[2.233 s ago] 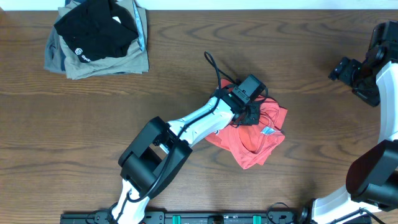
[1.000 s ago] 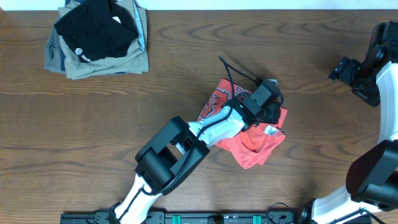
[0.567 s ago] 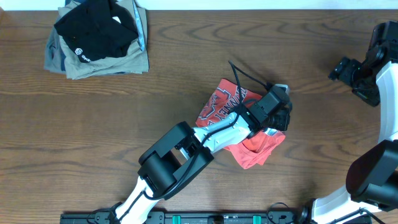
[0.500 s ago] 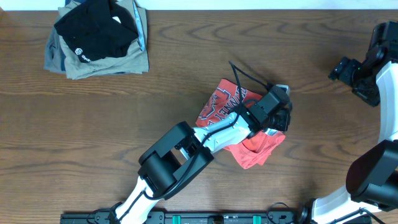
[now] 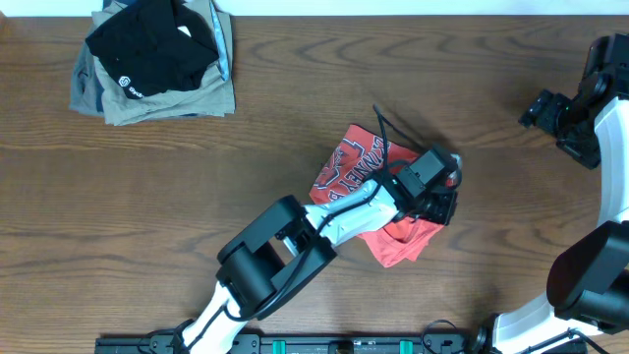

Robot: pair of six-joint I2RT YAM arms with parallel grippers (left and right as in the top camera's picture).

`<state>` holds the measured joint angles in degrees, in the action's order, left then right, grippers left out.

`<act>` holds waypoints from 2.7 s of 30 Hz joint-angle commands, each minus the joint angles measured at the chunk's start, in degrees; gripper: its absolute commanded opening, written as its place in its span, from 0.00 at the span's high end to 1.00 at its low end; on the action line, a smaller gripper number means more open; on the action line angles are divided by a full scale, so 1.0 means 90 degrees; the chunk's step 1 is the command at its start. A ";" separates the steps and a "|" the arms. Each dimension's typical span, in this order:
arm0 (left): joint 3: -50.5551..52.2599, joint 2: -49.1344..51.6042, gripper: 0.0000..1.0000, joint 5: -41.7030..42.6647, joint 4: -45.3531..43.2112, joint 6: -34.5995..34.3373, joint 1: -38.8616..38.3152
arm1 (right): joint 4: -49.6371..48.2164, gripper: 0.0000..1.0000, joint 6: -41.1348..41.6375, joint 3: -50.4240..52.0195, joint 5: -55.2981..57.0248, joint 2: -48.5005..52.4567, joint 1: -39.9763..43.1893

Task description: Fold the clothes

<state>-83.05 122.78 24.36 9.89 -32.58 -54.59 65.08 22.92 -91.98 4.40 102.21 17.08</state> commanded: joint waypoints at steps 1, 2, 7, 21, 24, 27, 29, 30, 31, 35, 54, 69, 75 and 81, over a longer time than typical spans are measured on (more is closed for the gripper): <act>-0.0051 -0.0750 0.89 -0.0197 0.0551 0.0447 0.0175 | 0.0005 0.01 -0.0080 -0.0058 0.0058 -0.0010 -0.0024; -0.0049 -0.0865 0.89 -0.0211 0.0729 0.0525 0.0223 | 0.0005 0.01 -0.0080 -0.0058 0.0058 -0.0010 -0.0024; -0.0049 -0.1467 0.89 -0.0206 0.1343 0.0794 0.0488 | 0.0005 0.01 -0.0080 -0.0058 0.0058 -0.0010 -0.0024; -0.0017 -0.1838 0.71 -0.1484 0.4187 0.1287 0.0760 | 0.0005 0.01 -0.0078 -0.0058 0.0058 -0.0010 -0.0024; 0.0158 -0.1741 0.71 -0.1479 0.4051 0.1285 0.0758 | 0.0005 0.01 -0.0080 -0.0058 0.0058 -0.0010 -0.0024; 0.0291 -0.1630 0.71 -0.1477 0.3789 0.1285 0.0753 | 0.0005 0.01 -0.0080 -0.0058 0.0058 -0.0010 -0.0024; 0.0325 -0.1508 0.72 -0.1474 0.3611 0.1285 0.0753 | 0.0005 0.01 -0.0080 -0.0058 0.0058 -0.0010 -0.0024; 0.0328 -0.1438 0.72 -0.1464 0.3570 0.1275 0.0748 | 0.0005 0.01 -0.0080 -0.0058 0.0058 -0.0010 -0.0024; 0.0328 -0.1338 0.72 -0.1404 0.3551 0.1226 0.0741 | 0.0005 0.01 -0.0078 -0.0058 0.0058 -0.0010 -0.0024; 0.0328 -0.0867 0.81 -0.0442 0.3553 0.1212 0.0736 | 0.0005 0.01 -0.0078 -0.0058 0.0058 -0.0010 -0.0027; 0.0308 -0.1037 0.94 0.0248 0.3053 0.1088 0.0010 | 0.0005 0.01 -0.0078 -0.0058 0.0058 -0.0010 -0.0024; 0.0308 -0.0967 0.86 0.0148 0.2720 0.1161 -0.0192 | 0.0005 0.01 -0.0078 -0.0058 0.0056 -0.0010 -0.0068; 0.0308 -0.1229 0.65 -0.1299 0.3611 0.1163 -0.0124 | 0.0005 0.01 -0.0078 -0.0058 0.0058 -0.0010 -0.0056; 0.0311 -0.1287 0.44 -0.1787 0.3942 0.1166 -0.0129 | 0.0005 0.01 -0.0080 -0.0058 0.0058 -0.0010 -0.0061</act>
<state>-80.23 112.64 12.67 44.95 -22.48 -55.92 65.08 22.92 -91.98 4.54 102.21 16.97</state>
